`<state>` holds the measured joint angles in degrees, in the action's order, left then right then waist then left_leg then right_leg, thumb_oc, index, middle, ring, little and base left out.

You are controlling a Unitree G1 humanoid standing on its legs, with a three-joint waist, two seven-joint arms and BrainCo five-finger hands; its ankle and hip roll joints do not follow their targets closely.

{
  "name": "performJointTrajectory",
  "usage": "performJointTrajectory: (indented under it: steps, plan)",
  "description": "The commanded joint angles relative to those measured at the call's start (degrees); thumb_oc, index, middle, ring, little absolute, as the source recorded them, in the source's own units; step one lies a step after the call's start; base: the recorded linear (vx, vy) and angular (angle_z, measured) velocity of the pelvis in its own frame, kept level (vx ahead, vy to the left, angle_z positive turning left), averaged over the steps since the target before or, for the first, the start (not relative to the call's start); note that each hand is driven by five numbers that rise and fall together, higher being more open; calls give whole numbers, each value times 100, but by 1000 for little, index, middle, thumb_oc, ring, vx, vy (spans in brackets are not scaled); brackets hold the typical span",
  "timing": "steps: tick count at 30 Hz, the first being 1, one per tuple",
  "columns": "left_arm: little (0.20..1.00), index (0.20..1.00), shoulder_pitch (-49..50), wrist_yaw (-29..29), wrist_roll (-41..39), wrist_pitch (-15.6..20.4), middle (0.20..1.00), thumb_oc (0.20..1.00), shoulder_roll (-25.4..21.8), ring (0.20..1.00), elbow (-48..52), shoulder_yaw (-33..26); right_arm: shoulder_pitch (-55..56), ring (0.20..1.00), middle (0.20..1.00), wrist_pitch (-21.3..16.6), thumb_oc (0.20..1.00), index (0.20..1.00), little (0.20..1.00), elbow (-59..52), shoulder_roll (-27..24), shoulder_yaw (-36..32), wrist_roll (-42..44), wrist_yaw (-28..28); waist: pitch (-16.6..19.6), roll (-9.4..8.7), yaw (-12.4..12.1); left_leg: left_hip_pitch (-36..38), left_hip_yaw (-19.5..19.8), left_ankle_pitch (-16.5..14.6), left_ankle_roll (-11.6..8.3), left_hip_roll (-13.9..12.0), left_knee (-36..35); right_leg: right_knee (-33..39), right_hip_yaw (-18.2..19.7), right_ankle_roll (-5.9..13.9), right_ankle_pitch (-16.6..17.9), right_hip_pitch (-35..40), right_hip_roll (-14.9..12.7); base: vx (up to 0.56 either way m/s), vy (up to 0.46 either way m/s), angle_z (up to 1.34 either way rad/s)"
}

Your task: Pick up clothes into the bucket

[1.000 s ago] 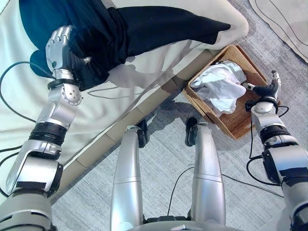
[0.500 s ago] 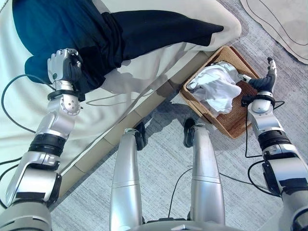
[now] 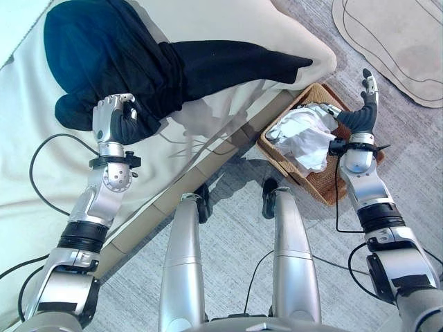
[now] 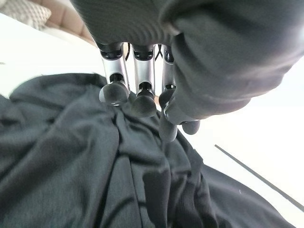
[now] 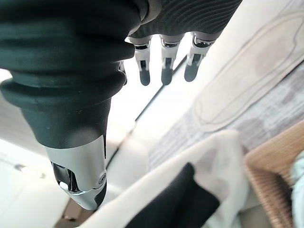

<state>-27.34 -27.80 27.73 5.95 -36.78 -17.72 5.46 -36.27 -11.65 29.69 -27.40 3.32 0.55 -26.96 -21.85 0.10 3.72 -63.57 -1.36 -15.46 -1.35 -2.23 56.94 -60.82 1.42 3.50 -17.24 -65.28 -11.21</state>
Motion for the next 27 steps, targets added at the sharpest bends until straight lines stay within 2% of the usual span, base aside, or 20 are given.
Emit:
performJointTrajectory:
  steps: [1, 5, 8, 13, 23, 27]
  plan:
    - [1000, 1000, -162, -441, 302, -22, 1000, 1000, -107, 1000, -368, -187, 103, 1000, 1000, -340, 1000, 1000, 1000, -39, 6, 80, -214, -78, 391, -6, 100, 99, 138, -173, 73, 84, -185, 1155, 181, 261, 805, 219, -114, 0, 0, 0]
    - [1000, 1000, -581, -595, 308, -206, 1000, 1000, -156, 1000, -966, -65, 193, 1000, 1000, -286, 1000, 1000, 1000, -2, 61, 87, -227, -81, 452, -12, 164, -86, 155, -149, 72, 68, -146, 1105, 209, 265, 816, 45, -116, -2, 8, 0]
    - [1000, 1000, -1004, -871, 334, -331, 1000, 1000, -246, 1000, -1784, 209, 327, 1000, 1000, -310, 1000, 1000, 1000, 51, 113, 186, -256, -78, 510, -29, 254, -246, 137, -131, 74, 21, -114, 1060, 241, 286, 861, -155, -93, -6, 32, -4]
    - [1000, 1000, -1258, -1056, 340, -415, 1000, 1000, -301, 1000, -2336, 468, 463, 1000, 1000, -342, 1000, 1000, 1000, 95, 101, 234, -241, -129, 505, -69, 325, -411, 138, -151, 82, -32, 15, 956, 295, 307, 874, -332, -63, -2, 18, -9]
    - [1000, 1000, -1771, -776, 439, -606, 1000, 1000, -347, 1000, -3290, 1167, 573, 1000, 1000, -390, 1000, 1000, 1000, 31, 73, 292, -144, -163, 404, -101, 459, -757, 90, -193, 126, -83, 305, 733, 367, 361, 933, -711, 28, -1, 14, -6]
    - [1000, 1000, -1997, -331, 427, -665, 1000, 1000, -283, 1000, -3526, 1447, 575, 1000, 1000, -347, 1000, 1000, 1000, 67, 74, 293, -72, -121, 399, -90, 497, -811, 79, -237, 145, -77, 388, 657, 387, 364, 921, -784, 47, 8, 5, -2]
